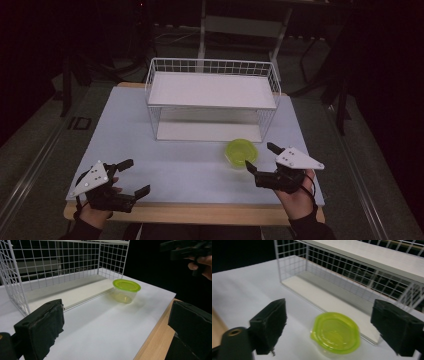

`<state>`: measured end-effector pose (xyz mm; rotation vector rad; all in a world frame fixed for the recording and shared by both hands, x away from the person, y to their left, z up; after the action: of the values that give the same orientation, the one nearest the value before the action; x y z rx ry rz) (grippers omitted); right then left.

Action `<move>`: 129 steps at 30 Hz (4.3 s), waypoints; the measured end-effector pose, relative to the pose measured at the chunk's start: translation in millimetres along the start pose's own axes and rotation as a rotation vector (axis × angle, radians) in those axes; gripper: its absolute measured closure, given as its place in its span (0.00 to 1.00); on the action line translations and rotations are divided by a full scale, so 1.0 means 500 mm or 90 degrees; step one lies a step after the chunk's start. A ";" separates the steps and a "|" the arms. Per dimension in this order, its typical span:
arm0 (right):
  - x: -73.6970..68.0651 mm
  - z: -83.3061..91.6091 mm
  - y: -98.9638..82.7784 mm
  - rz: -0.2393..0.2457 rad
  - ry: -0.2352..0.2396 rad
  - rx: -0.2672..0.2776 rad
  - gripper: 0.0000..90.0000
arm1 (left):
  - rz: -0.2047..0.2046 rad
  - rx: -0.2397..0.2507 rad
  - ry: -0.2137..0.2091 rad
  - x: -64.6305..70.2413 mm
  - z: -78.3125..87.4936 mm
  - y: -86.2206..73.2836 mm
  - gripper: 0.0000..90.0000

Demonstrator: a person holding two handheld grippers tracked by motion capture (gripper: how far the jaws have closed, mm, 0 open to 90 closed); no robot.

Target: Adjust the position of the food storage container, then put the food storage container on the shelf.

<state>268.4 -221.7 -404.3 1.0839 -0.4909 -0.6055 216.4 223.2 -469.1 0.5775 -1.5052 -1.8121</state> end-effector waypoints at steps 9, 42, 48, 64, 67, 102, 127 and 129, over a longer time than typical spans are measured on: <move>0.059 -0.020 -0.005 -0.044 -0.029 -0.008 0.24 | -0.001 -0.004 -0.002 0.001 -0.001 -0.001 0.01; 0.184 -0.140 -0.163 -0.184 -0.089 -0.216 1.00 | -0.005 -0.010 -0.003 0.001 -0.003 -0.001 0.01; 0.178 -0.166 -0.180 -0.188 -0.076 -0.238 1.00 | -0.005 -0.007 -0.003 0.001 -0.002 0.000 0.01; 0.129 -0.215 -0.182 -0.176 0.003 -0.253 1.00 | -0.008 -0.009 -0.006 0.003 -0.004 -0.001 0.01; 0.119 -0.220 -0.178 -0.175 0.011 -0.251 1.00 | -0.008 -0.010 -0.007 0.003 -0.004 -0.001 0.01; -0.002 -0.353 -0.136 -0.166 0.100 -0.262 0.97 | -0.019 -0.015 -0.012 0.007 -0.004 0.000 0.01; 0.012 -0.167 -0.102 -0.083 0.088 -0.198 0.28 | -0.030 -0.017 -0.046 0.018 -0.017 -0.001 0.01; 0.002 -0.152 -0.096 -0.072 0.105 -0.193 0.22 | -0.037 -0.020 -0.054 0.023 -0.023 -0.001 0.01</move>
<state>307.4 -188.2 -478.1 0.8670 -0.1875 -0.6602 216.9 207.0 -470.9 0.5404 -1.5277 -1.9221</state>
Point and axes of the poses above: each handheld gripper's, and its own axes: z roughly backward along the jaws, y roughly out of its top, x roughly to its right, the point moved 1 cm from there along -z, roughly forward along the jaws, and after that the axes turned 7 degrees about y, right-handed, at the moved point
